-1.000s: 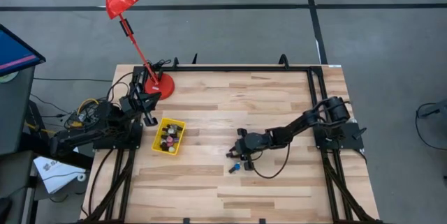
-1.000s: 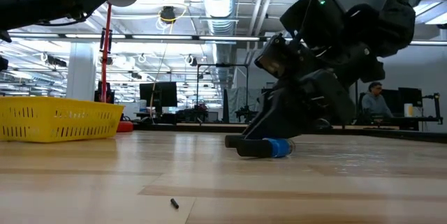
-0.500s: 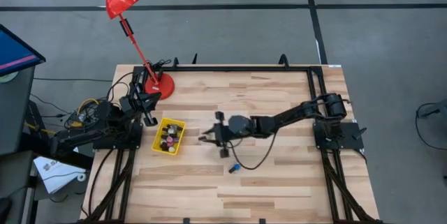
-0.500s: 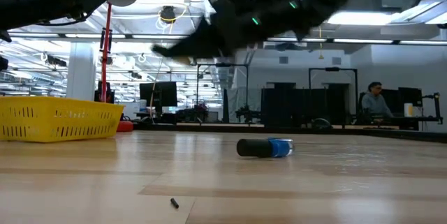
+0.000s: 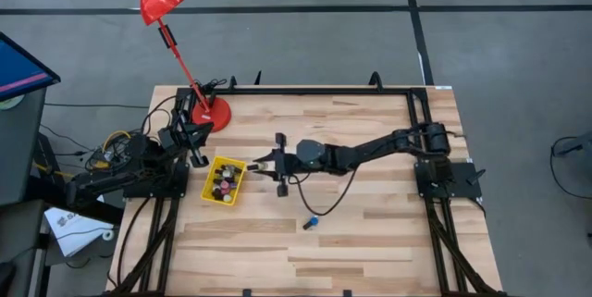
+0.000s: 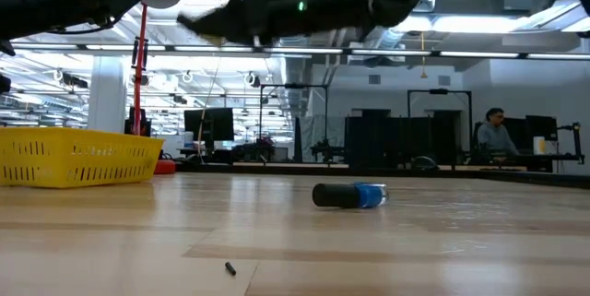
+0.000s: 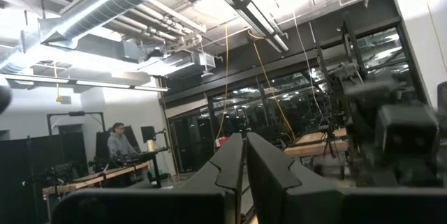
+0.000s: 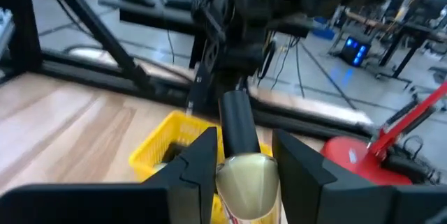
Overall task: Pick & Place Nail Polish
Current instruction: Put the yellow nail polish bottle into the yellow basket
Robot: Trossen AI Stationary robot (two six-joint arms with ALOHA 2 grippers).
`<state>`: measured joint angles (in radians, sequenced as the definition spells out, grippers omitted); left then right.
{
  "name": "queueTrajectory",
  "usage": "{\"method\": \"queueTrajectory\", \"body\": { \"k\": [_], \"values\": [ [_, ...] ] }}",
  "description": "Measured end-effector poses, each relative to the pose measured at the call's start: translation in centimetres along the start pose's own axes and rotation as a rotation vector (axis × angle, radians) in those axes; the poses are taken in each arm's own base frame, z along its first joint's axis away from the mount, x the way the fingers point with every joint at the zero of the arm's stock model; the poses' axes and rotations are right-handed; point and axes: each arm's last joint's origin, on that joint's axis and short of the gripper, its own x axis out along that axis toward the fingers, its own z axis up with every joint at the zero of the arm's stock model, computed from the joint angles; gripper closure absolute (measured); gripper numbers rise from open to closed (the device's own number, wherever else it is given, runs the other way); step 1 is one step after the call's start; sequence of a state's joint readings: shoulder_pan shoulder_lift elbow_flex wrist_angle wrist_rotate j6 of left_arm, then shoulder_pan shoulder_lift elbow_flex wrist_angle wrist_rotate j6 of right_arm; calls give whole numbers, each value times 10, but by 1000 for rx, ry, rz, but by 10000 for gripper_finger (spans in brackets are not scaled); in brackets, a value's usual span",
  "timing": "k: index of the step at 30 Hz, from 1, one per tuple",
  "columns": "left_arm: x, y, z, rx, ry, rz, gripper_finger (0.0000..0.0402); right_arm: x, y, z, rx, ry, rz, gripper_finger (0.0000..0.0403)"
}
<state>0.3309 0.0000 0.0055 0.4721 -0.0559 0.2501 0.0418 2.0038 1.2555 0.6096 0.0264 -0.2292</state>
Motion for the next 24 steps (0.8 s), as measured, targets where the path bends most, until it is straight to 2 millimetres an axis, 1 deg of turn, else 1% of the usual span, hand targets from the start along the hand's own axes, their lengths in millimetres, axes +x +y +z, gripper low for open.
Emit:
{"method": "queueTrajectory", "body": {
  "k": [1, 3, 5, 11, 17, 21, 24],
  "values": [
    [0, 0, 0, 0, 0, 1, 387, 2, 1, -5, 4, 0, 0, 299],
    [0, 1, 0, 3, 2, 6, 387, 15, 0, -12, 14, -22, -10, 299],
    [0, 1, 0, 6, 2, 12, 387, 26, -1, -18, 28, -3, -9, 297],
    [0, 2, 0, 12, 4, 22, 387, 75, 4, -28, 48, -22, 72, 291],
    [0, 2, 0, 12, 4, 22, 387, 119, 9, -37, 42, 34, 198, 292],
    [0, 2, 0, 11, 4, 22, 387, 140, 10, -43, 11, 94, 254, 287],
    [0, 2, 0, 11, 5, 22, 387, 148, 9, -47, -23, 139, 289, 291]
  ]
}}
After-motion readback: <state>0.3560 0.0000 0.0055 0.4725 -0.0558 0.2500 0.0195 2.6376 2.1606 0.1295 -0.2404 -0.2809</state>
